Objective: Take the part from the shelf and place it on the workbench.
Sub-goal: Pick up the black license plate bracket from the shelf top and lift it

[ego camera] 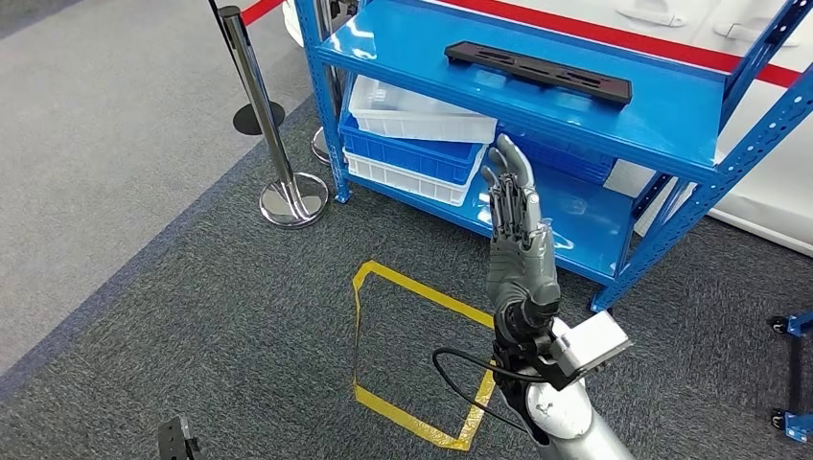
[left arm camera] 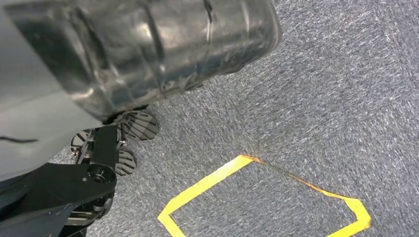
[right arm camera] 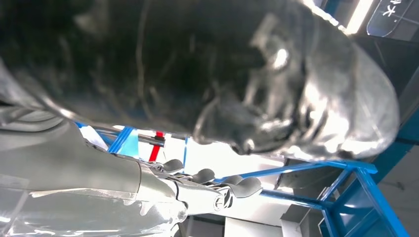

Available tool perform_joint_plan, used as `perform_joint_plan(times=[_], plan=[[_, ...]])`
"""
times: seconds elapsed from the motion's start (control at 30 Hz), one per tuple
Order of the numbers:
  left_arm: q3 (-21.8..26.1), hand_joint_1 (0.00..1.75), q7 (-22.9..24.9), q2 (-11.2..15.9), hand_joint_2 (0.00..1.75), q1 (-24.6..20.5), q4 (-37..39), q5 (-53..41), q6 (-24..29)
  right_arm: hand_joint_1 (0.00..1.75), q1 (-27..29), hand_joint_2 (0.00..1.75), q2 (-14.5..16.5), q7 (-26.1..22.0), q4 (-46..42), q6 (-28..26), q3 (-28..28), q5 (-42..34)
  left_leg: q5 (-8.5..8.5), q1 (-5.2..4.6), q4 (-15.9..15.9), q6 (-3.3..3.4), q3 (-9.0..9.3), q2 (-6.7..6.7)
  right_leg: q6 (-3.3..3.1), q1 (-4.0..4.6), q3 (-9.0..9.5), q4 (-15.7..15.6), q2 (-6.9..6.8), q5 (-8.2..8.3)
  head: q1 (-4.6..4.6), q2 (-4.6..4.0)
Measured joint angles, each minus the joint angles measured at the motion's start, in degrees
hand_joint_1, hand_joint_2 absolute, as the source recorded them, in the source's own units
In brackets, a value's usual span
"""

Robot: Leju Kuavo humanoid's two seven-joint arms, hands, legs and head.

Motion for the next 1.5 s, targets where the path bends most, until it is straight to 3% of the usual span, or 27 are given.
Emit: perform_joint_plan(times=[0.17, 0.23, 0.3, 0.33, 0.37, 0.4, 0.47, 0.53, 0.63, 0.7, 0.73, 0.83, 0.87, 0.9, 0.97, 1.0, 1.03, 1.1, 1.2, 1.23, 1.33, 1.37, 1.4, 1.43, 1.5], plan=[[0.0, 0.00, 0.0, -0.1, 0.00, 0.0, 0.0, 0.0, 0.0, 0.00, 0.0, 0.00, 0.0, -0.1, 0.0, -0.5, 0.0, -0.1, 0.11, 0.28, -1.1, 0.88, 0.87, 0.18, 0.87, 0.02, 0.16, 0.3, -0.21, -0.58, 0.03, 0.00], [0.0, 0.00, 0.0, -0.2, 0.00, 0.1, 0.0, 0.1, 0.0, 0.00, -0.1, 0.00, 0.0, -0.2, -0.1, -0.6, 0.0, -0.1, 0.32, 0.67, -2.1, 1.28, 1.90, 0.41, 1.26, -0.01, -1.87, 4.8, -0.58, -2.90, 0.14, 0.00], [0.0, 0.00, 0.0, -0.3, 0.00, 0.1, 0.0, 0.1, 0.0, 0.00, 0.1, 0.00, 0.0, -0.2, -0.1, -0.6, 0.0, -0.1, 0.06, 0.67, -2.2, 1.40, 2.29, 0.54, 1.66, -0.30, -5.97, 12.3, -0.74, -5.85, 0.21, 0.00], [0.0, 0.00, 0.0, -0.3, 0.00, 0.1, 0.0, 0.1, 0.0, 0.00, 0.2, 0.00, -0.1, -0.2, -0.1, -0.6, 0.0, -0.1, -0.14, 0.69, -2.1, 1.34, 2.42, 0.57, 1.89, -0.53, -7.64, 14.9, -0.77, -6.33, 0.20, 0.00], [0.0, 0.00, 0.0, -0.3, 0.00, 0.1, 0.0, 0.1, 0.0, 0.00, 0.3, 0.00, -0.1, -0.2, -0.1, -0.6, 0.0, -0.1, -0.40, 0.75, -2.0, 1.19, 2.58, 0.55, 2.12, -0.78, -8.31, 15.4, -0.79, -5.60, 0.20, 0.00], [0.0, 0.00, 0.0, -0.3, 0.00, 0.1, 0.0, 0.1, 0.0, 0.00, 0.3, 0.00, -0.1, -0.2, -0.1, -0.6, 0.0, -0.1, -0.74, 0.86, -1.8, 0.98, 2.81, 0.49, 2.33, -1.02, -7.79, 13.6, -0.81, -3.77, 0.20, 0.00], [0.0, 0.00, 0.0, -0.3, 0.00, 0.1, 0.0, 0.1, 0.0, 0.00, 0.3, 0.00, -0.1, -0.2, -0.1, -0.6, 0.0, -0.1, -1.71, 1.07, -1.1, 0.33, 3.19, 0.33, 2.74, -1.43, -4.57, 6.3, -0.62, 0.51, 0.22, 0.00], [0.0, 0.00, 0.0, -0.4, 0.00, 0.0, 0.0, 0.1, 0.0, 0.00, 0.3, 0.00, -0.1, -0.2, -0.1, -0.6, 0.0, -0.1, -2.52, 1.04, -0.4, -0.49, 3.06, 0.17, 2.45, -1.42, -2.35, 1.5, -0.20, 1.80, 0.24, 0.00], [-0.1, 0.00, 0.1, -0.4, 0.00, 0.0, 0.0, 0.1, 0.0, 0.00, 0.3, 0.00, -0.1, -0.1, -0.1, -0.6, 0.0, -0.1, -2.97, 1.12, -0.5, -1.51, 3.05, 0.11, 1.08, -1.13, -1.98, 0.9, -0.12, 1.07, 0.28, 0.00], [-0.1, 0.00, 0.1, -0.4, 0.00, 0.0, 0.0, 0.1, 0.0, 0.00, 0.2, 0.00, 0.0, -0.1, -0.1, -0.6, 0.0, -0.1, -3.97, 1.17, 1.3, -1.93, 2.41, 1.19, 0.16, -1.15, -1.24, 0.6, -0.45, 0.72, 0.11, 0.00], [-0.1, 0.00, 0.1, -0.5, 0.00, -0.1, 0.0, 0.1, 0.0, 0.00, 0.1, 0.00, 0.0, -0.1, -0.1, -0.6, 0.0, -0.1, -5.02, 1.16, 4.0, -2.02, 1.02, 1.91, -0.28, -1.09, -0.78, 0.5, -0.71, 0.47, 0.02, 0.00], [-0.1, 0.00, 0.2, -0.5, 0.00, -0.2, 0.0, 0.1, 0.0, 0.00, 0.3, 0.00, 0.0, 0.0, -0.1, -0.6, 0.0, -0.1, -7.82, 1.07, 15.1, -1.91, -5.99, 2.90, -1.06, -0.39, 0.25, 0.5, -1.38, -0.51, -0.08, 0.00], [-0.1, 0.00, 0.2, -0.5, 0.00, -0.1, 0.0, 0.2, 0.0, 0.00, 0.3, 0.00, 0.0, 0.0, -0.1, -0.6, 0.0, -0.1, -7.23, 1.00, 16.4, -1.72, -7.38, 2.92, -1.15, -0.17, 0.68, 0.5, -1.48, -0.87, -0.08, 0.00], [-0.2, 0.00, 0.2, -0.5, 0.00, 0.0, 0.0, 0.2, 0.0, 0.00, 0.3, 0.00, 0.0, 0.0, -0.1, -0.6, 0.0, -0.1, -5.53, 0.88, 15.5, -1.43, -7.60, 2.92, -1.18, 0.02, 1.20, 0.5, -1.52, -1.27, -0.09, 0.00], [-0.2, 0.00, 0.2, -0.4, 0.00, 0.1, 0.0, 0.2, 0.0, 0.00, 0.3, 0.00, 0.0, 0.0, -0.1, -0.6, 0.0, -0.1, -0.59, 0.39, 8.4, -0.44, -5.16, 3.14, -1.14, 0.26, 2.40, 0.4, -1.62, -2.19, -0.06, 0.00], [-0.2, 0.00, 0.3, -0.4, 0.00, 0.1, 0.0, 0.2, 0.0, 0.00, 0.3, 0.00, 0.0, 0.0, -0.1, -0.6, 0.0, -0.1, 0.96, 0.00, 4.9, 0.06, -3.60, 3.36, -0.99, 0.36, 2.80, 0.3, -1.66, -2.61, 0.03, 0.00], [-0.2, 0.00, 0.3, -0.4, 0.00, 0.0, 0.1, 0.2, -0.1, 0.00, 0.3, 0.00, 0.0, 0.0, 0.0, -0.6, 0.0, -0.1, 1.61, -0.39, 2.3, 0.47, -2.42, 3.56, -0.77, 0.35, 3.02, 0.2, -1.71, -2.93, 0.07, 0.00], [-0.4, 0.00, 0.5, -0.3, 0.00, -0.1, 0.1, 0.2, -0.1, 0.00, 0.3, 0.00, 0.0, 0.0, 0.0, -0.6, 0.0, -0.1, 1.06, -0.93, 0.3, 0.92, -1.43, 3.69, -0.17, 0.26, 3.45, 0.0, -1.80, -3.05, 0.13, 0.00], [-0.5, 0.00, 0.6, -0.3, 0.00, -0.1, 0.1, 0.2, -0.1, 0.00, 0.2, 0.00, 0.0, 0.0, 0.0, -0.5, 0.0, -0.1, 0.67, -0.62, -1.3, 1.55, 0.45, 3.47, 0.60, 0.12, 3.50, 1.6, -1.81, -3.25, 0.14, 0.00], [-0.5, 0.00, 0.6, -0.3, 0.00, 0.0, 0.1, 0.2, -0.1, 0.00, 0.1, 0.00, 0.0, 0.0, 0.0, -0.5, 0.0, -0.1, 0.48, -0.48, -1.6, 1.78, 1.20, 3.40, 0.81, 0.08, 2.25, 3.9, -1.74, -3.70, 0.18, 0.00], [-0.6, 0.00, 0.7, -0.3, 0.00, -0.1, 0.1, 0.2, 0.1, 0.00, 0.3, 0.00, -0.1, 0.0, 0.0, -0.5, 0.0, -0.2, -0.82, -0.42, -1.7, 2.11, 2.76, 3.22, 1.44, -0.25, -5.07, 14.1, -1.64, -6.81, 0.18, 0.00], [-0.7, 0.00, 0.7, -0.3, 0.00, 0.0, 0.1, 0.1, 0.1, 0.00, 0.4, 0.00, -0.1, 0.0, 0.1, -0.5, 0.0, -0.2, -1.38, -0.40, -1.7, 2.07, 3.40, 3.10, 1.63, -0.39, -6.91, 15.6, -1.65, -7.40, 0.18, 0.00], [-0.7, 0.00, 0.7, -0.4, 0.00, 0.0, 0.1, 0.1, 0.2, 0.00, 0.5, 0.00, -0.1, 0.0, 0.1, -0.5, 0.0, -0.2, -1.98, -0.36, -1.6, 1.98, 4.15, 2.96, 1.76, -0.50, -7.74, 15.1, -1.65, -6.93, 0.17, 0.00], [-0.8, 0.00, 0.7, -0.4, 0.00, 0.0, 0.1, 0.1, 0.2, 0.00, 0.5, 0.00, -0.1, 0.0, 0.1, -0.5, 0.0, -0.2, -2.62, -0.31, -1.6, 1.85, 5.00, 2.82, 1.85, -0.60, -7.60, 12.8, -1.65, -5.24, 0.19, 0.00], [-1.0, 0.00, 0.7, -0.5, 0.00, 0.0, 0.1, 0.1, 0.2, 0.00, 0.5, 0.00, -0.1, 0.1, 0.2, -0.5, 0.0, -0.2, -4.08, -0.26, -1.3, 1.33, 6.60, 2.60, 1.77, -0.74, -6.05, 5.5, -1.61, 0.57, 0.21, 0.00]])
